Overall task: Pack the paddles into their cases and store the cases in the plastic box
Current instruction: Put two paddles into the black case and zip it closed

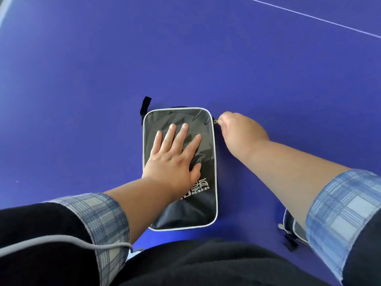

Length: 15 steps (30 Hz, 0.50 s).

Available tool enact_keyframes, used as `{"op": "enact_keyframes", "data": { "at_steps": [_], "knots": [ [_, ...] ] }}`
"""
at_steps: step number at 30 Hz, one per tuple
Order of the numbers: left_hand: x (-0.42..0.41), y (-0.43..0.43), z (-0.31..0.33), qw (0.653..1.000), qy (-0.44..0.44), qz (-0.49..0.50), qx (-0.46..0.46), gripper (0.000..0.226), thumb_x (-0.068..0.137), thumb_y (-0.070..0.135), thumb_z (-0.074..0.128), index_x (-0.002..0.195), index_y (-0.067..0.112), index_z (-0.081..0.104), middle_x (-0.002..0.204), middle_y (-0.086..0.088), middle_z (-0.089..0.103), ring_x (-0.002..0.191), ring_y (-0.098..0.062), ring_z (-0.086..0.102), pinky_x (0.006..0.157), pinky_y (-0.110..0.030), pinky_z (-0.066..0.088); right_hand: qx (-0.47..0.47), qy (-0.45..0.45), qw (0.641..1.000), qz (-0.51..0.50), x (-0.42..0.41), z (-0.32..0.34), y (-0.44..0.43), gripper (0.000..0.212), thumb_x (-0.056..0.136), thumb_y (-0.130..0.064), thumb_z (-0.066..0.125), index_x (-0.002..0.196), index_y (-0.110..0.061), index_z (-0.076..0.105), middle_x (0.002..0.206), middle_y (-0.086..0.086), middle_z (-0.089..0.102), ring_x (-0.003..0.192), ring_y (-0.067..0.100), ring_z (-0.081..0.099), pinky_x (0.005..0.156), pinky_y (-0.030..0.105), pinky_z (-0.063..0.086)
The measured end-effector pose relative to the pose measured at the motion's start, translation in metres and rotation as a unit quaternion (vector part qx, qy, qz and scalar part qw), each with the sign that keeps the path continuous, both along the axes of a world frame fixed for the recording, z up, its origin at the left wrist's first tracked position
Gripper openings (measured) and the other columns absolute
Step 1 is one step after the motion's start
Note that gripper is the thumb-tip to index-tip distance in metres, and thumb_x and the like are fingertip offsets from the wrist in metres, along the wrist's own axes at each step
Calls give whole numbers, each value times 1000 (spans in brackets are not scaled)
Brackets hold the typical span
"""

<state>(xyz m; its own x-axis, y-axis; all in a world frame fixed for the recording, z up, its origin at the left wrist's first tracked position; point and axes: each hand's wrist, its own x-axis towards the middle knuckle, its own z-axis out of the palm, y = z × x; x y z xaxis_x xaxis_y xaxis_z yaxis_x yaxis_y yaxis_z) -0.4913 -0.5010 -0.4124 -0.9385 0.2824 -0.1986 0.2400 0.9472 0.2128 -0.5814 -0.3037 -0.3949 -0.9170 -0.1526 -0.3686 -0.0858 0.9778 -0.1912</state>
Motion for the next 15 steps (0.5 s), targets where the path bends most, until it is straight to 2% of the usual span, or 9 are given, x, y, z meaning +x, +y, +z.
{"op": "enact_keyframes", "data": {
  "at_steps": [4,8,12,13,15],
  "knots": [
    [0,-1,1,1000,1,-5,-2,69,89,57,33,153,33,20,164,-7,16,151,-33,6,121,-51,-2,-13,-7,999,35,-33,3,-12,10,87,-8,44,83,-17,45,72,-2,41,56,19,33,49,32,25],
    [-1,1,1,1000,-9,-8,6,69,89,56,33,153,32,21,164,-7,16,150,-33,6,120,-51,-2,6,-13,995,97,-58,9,-23,11,84,-9,49,90,-18,52,74,-2,45,58,19,38,50,31,25],
    [-2,-1,0,1000,-14,-13,-2,69,91,57,30,153,32,18,165,-8,14,151,-33,3,120,-51,-6,4,-28,992,120,-69,13,-33,15,96,-15,48,103,-18,60,91,3,59,76,29,56,61,39,43],
    [-2,0,0,1000,-19,-12,-5,69,91,57,28,154,32,15,165,-8,12,151,-32,0,120,-50,-8,-2,-21,993,113,-70,14,-34,16,99,-17,47,105,-18,62,94,4,61,79,31,58,65,40,45],
    [-1,8,0,999,-32,-1,-12,70,92,58,23,155,31,10,166,-8,5,149,-31,-7,118,-51,-13,10,2,991,130,-72,16,-39,15,102,-19,47,103,-16,62,95,7,62,76,31,56,60,38,40]
  ]
}}
